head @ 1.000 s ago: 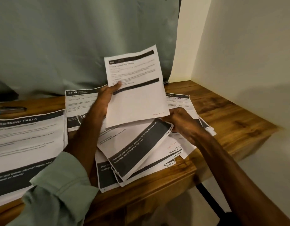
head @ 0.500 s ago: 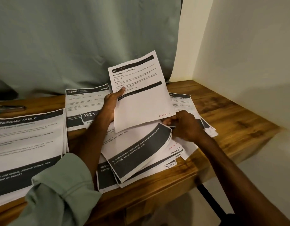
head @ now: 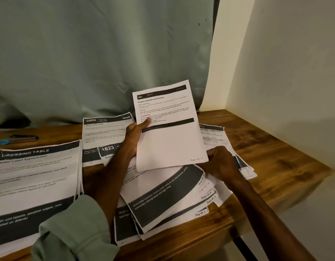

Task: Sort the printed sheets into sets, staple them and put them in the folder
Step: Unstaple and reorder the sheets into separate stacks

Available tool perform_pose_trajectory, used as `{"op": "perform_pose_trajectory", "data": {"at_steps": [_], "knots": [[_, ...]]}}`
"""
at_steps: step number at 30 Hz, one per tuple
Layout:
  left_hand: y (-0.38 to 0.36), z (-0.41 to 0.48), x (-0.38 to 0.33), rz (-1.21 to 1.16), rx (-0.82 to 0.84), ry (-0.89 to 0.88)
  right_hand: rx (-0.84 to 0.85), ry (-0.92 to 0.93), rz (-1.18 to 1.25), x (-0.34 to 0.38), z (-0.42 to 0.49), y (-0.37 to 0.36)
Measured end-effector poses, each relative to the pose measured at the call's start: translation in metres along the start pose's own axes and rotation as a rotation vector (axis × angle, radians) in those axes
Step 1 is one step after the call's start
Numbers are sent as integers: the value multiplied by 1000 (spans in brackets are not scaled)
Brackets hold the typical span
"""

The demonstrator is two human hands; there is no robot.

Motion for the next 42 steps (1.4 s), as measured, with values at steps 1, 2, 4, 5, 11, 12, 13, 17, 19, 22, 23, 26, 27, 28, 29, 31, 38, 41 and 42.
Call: {"op": "perform_pose_trajectory", "data": {"at_steps": [1,2,4,5,11,12,13,17,19,22,23,26,27,28,29,31,38,41,42], "knots": [[0,0,-2,-5,0,-7,3,3,38,0,-1,0],[-1,-1,-2,-8,-1,-13,8,2,62,-2,-3,0],[-3,-3,-6,-12,-1,-29,2,7,96,-4,-3,-1],[-3,-3,-7,-19,1,-33,-7,6,119,-6,-3,-2],[-5,-6,-11,-114,78,-35,-87,-56,278,-11,0,11],[-5,-7,-11,-127,81,-41,-104,-75,333,-12,1,15],[-5,-8,-12,-135,78,-47,-115,-92,385,-14,1,19],[-2,-8,-12,-153,76,-57,-197,-168,490,-24,4,37],[1,-8,-14,-150,83,-57,-272,-182,531,-31,5,48],[3,-10,-16,-113,102,-56,-408,-186,594,-41,8,64],[3,-9,-15,-105,107,-52,-441,-185,602,-44,9,69],[2,-10,-15,-92,94,-50,-474,-202,636,-54,15,76],[1,-10,-15,-93,91,-54,-477,-213,641,-58,17,77],[1,-10,-15,-97,89,-58,-479,-224,645,-61,19,78],[1,-10,-16,-104,86,-60,-474,-233,648,-63,20,79],[6,-9,-17,-129,68,-61,-467,-241,675,-64,21,79],[46,6,-30,-293,20,-88,-427,-212,751,-53,23,94],[54,6,-34,-285,-22,-90,-374,-237,779,-47,34,106],[54,4,-35,-274,-42,-89,-387,-258,795,-42,38,110]]}}
Point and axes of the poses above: each hand's wrist, its own z-axis towards the middle knuckle, its own y-axis out of the back of the hand, x = y × z, the point moved 4 cm from there along z, towards the middle knuckle, and after that the axes turned 1 degree about -z, right-handed, at the moved point
